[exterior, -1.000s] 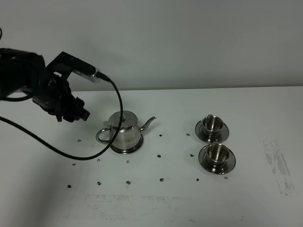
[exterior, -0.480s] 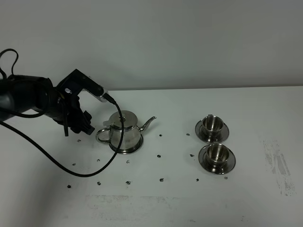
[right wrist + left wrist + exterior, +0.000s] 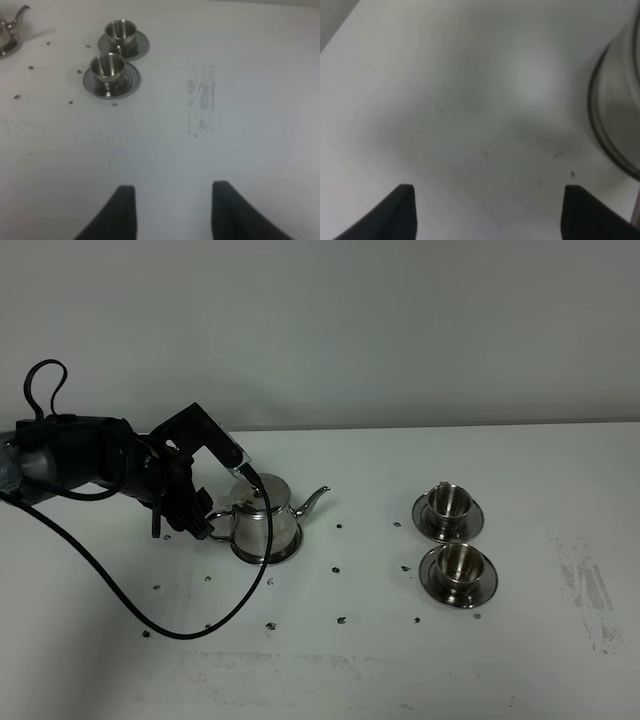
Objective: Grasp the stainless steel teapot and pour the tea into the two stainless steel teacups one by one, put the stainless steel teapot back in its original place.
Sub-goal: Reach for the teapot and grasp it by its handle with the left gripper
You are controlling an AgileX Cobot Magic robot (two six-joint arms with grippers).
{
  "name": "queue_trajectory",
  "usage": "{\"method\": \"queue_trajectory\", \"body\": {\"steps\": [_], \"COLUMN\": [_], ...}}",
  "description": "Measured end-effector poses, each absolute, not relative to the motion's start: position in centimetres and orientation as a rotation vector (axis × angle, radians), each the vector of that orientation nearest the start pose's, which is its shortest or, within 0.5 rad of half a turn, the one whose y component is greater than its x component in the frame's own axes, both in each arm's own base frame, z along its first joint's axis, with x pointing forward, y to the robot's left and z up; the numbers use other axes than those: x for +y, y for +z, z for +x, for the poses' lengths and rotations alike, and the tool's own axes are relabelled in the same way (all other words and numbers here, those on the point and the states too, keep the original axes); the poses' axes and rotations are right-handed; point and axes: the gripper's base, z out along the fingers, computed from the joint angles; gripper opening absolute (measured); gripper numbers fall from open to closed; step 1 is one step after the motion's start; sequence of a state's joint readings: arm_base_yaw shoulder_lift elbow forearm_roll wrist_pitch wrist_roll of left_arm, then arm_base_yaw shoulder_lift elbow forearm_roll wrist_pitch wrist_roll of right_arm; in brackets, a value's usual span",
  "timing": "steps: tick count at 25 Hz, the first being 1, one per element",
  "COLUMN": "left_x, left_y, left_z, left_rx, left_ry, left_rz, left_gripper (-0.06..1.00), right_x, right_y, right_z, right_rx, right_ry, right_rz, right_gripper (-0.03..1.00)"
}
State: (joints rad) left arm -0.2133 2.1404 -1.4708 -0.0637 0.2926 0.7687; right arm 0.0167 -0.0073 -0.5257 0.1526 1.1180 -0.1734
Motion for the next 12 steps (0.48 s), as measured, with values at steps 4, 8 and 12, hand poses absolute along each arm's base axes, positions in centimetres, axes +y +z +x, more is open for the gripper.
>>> {"method": "queue_trajectory", "body": {"steps": [4, 8, 12], "left_x": [-10.11, -10.22, -10.38], "left_y": [15.01, 14.81, 14.72], "left_z": [45.29, 45.0, 44.82], "left_rx": [2.195, 2.214, 2.221], "left_ry": [0.184, 0.158, 0.128], "left_rz": [1.114, 1.151, 1.169], "left_gripper": [0.61, 0.61, 0.61], "right_x": [1.22, 1.22, 1.22], "right_y": [28.04, 28.04, 28.04], "right_z": [-1.22, -1.22, -1.22], "right_rx": [2.049, 2.049, 2.049], "right_ry": [0.086, 0.086, 0.086], "right_rz": [-0.211, -0.211, -0.211], "right_gripper": [0.34, 0.34, 0.34]}}
